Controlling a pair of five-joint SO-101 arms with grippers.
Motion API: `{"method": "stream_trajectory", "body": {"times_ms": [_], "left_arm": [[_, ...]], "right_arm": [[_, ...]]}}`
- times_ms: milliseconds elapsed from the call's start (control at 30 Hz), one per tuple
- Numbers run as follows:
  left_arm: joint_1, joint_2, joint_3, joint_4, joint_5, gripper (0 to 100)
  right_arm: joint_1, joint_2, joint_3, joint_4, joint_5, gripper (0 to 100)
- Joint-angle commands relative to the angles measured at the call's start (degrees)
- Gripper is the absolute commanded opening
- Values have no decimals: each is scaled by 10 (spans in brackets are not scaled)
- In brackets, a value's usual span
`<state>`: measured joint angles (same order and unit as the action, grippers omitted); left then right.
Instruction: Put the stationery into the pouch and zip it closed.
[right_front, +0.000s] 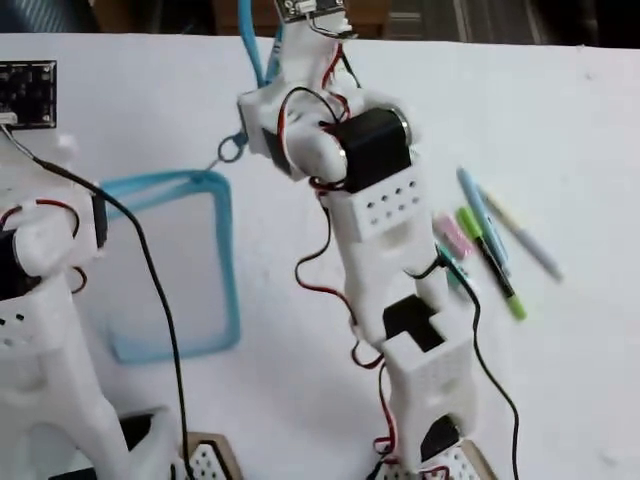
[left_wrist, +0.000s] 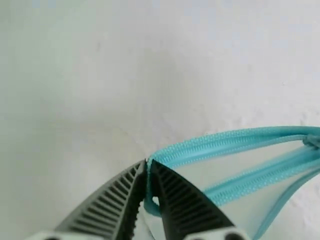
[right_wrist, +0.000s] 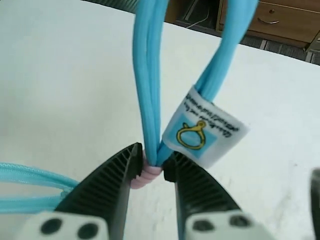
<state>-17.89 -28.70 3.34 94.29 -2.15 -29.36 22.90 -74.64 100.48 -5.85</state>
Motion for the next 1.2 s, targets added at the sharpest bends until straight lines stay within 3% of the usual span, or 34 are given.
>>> {"method": "stream_trajectory", "body": {"times_ms": [0, 233, 500, 767, 1000, 1067, 1167], "left_arm": [[-4, 9, 81, 21, -4, 23], [-2, 9, 81, 18, -4, 23], [-3, 9, 81, 7, -4, 23], [-4, 9, 81, 7, -23, 23], [-1, 9, 81, 6, -25, 23], [-1, 9, 81, 6, -25, 23], [-1, 9, 81, 2, -29, 23]], "right_arm": [[53, -55, 34, 10, 21, 16], [44, -138, 156, 8, 51, 16], [52, -153, 167, 7, 55, 16], [50, -165, 179, 9, 109, 16], [31, -245, 307, 8, 182, 19], [26, -266, 324, 8, 184, 56], [29, -291, 340, 8, 184, 187]]}}
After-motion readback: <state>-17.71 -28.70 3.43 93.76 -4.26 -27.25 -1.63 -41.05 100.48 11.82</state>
